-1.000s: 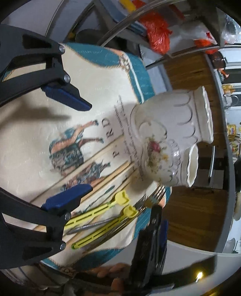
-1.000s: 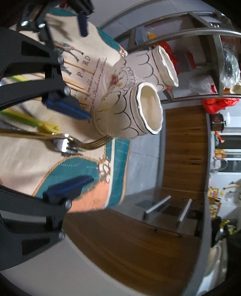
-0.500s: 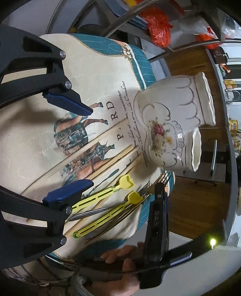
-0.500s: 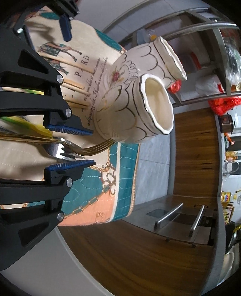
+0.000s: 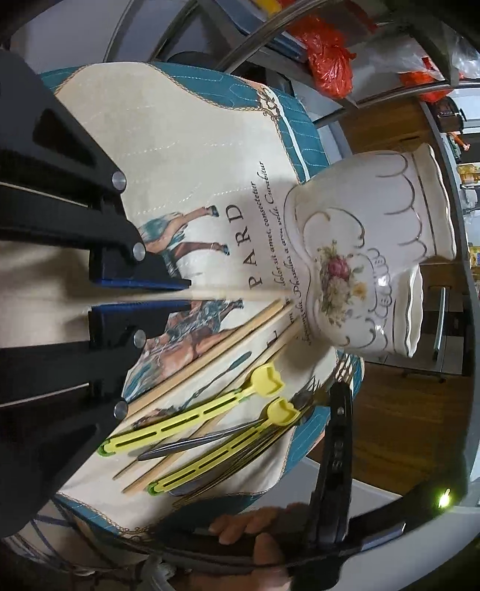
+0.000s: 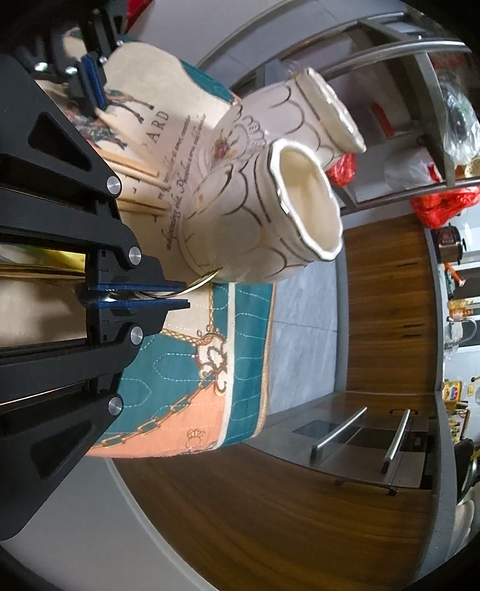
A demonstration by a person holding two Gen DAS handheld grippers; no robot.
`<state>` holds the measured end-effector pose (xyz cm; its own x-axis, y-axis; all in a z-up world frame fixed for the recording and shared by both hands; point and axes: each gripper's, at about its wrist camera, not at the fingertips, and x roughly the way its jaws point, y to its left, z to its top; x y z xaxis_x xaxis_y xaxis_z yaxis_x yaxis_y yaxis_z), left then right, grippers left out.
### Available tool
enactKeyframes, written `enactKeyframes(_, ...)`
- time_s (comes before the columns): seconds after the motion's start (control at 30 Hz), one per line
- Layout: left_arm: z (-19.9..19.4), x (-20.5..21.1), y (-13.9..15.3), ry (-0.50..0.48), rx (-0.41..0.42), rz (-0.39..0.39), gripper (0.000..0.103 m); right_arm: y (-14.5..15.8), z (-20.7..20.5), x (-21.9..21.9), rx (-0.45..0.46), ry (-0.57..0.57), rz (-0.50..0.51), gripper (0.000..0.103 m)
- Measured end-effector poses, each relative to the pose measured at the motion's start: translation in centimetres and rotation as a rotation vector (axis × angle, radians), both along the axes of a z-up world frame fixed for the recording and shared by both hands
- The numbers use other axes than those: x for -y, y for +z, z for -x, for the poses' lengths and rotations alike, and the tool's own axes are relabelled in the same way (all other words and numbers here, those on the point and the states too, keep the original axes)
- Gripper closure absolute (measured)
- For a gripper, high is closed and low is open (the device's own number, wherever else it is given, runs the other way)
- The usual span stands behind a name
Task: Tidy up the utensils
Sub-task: 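Grasp the gold fork with the right tool while the left tool grasps a wooden chopstick, then lift the gold fork toward the short pot while the left tool carries the chopstick to the tall pot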
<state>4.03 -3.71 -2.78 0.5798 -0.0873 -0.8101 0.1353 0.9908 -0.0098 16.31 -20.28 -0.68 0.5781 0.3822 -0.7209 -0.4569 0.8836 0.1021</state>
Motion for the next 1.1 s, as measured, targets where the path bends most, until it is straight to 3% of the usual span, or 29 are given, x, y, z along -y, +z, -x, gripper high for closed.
enactKeyframes(0.2, 0.1, -0.6, 0.6, -0.018, 0.015, -0.001, 0.097, 2.4, 2.4, 1.0, 0.080, 0.015, -0.034, 0.098)
enactKeyframes(0.7, 1.9, -2.1, 3.3, -0.052, 0.158, 0.048, 0.097, 8.7, 10.3, 3.9, 0.356, 0.010, -0.093, 0.098)
enactKeyframes(1.1, 3.1, -3.3, 4.5, -0.055, 0.218, 0.092, 0.097, 10.7, 12.6, 4.1, 0.467, -0.011, -0.091, 0.099)
